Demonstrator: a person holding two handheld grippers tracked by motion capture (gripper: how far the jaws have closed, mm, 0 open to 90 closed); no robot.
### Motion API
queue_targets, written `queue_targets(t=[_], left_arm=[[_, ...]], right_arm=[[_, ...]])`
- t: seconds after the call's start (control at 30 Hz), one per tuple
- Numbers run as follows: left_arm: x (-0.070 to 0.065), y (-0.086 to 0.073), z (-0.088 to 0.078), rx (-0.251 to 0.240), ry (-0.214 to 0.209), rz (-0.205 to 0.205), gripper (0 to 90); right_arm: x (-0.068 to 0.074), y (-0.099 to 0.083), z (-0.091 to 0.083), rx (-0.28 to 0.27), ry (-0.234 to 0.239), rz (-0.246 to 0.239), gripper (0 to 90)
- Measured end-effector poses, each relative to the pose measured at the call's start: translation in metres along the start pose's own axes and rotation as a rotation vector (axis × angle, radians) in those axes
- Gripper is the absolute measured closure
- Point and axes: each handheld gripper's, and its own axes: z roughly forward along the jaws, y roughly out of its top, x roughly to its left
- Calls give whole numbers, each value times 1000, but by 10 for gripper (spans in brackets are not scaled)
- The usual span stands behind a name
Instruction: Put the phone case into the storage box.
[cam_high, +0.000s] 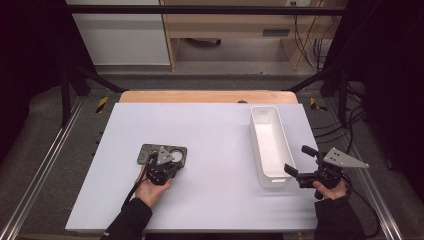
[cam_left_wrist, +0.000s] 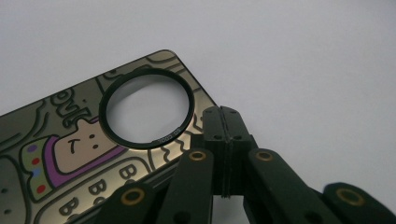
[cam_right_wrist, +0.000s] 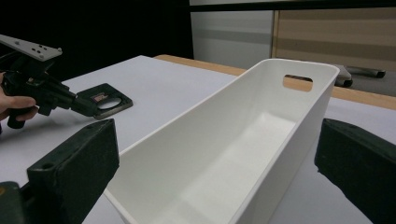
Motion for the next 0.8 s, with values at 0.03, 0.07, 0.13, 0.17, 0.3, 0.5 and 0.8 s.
queue_targets(t=[0.03, 0.07, 0.13, 0.17, 0.3, 0.5, 0.8], left_arm=[[-1, 0, 1, -3, 0, 5, 894], [-1, 0, 1, -3, 0, 5, 894], [-2, 2, 4, -6, 0, 15, 895], [-2, 2, 5, -6, 0, 20, 894], [-2, 4, 9, -13, 9, 22, 894], [0, 9, 16, -22, 21, 19, 895], [5, 14, 24, -30, 28, 3, 894]], right_arm=[[0, 0, 0, 0, 0, 0, 5], [0, 0, 0, -1, 0, -1, 5], [0, 0, 0, -2, 0, -1, 5], [0, 0, 0, -3, -1, -1, 5], [0, 0, 0, -2, -1, 0, 5], [0, 0, 0, -3, -1, -1, 6], [0, 0, 0, -1, -1, -2, 7]])
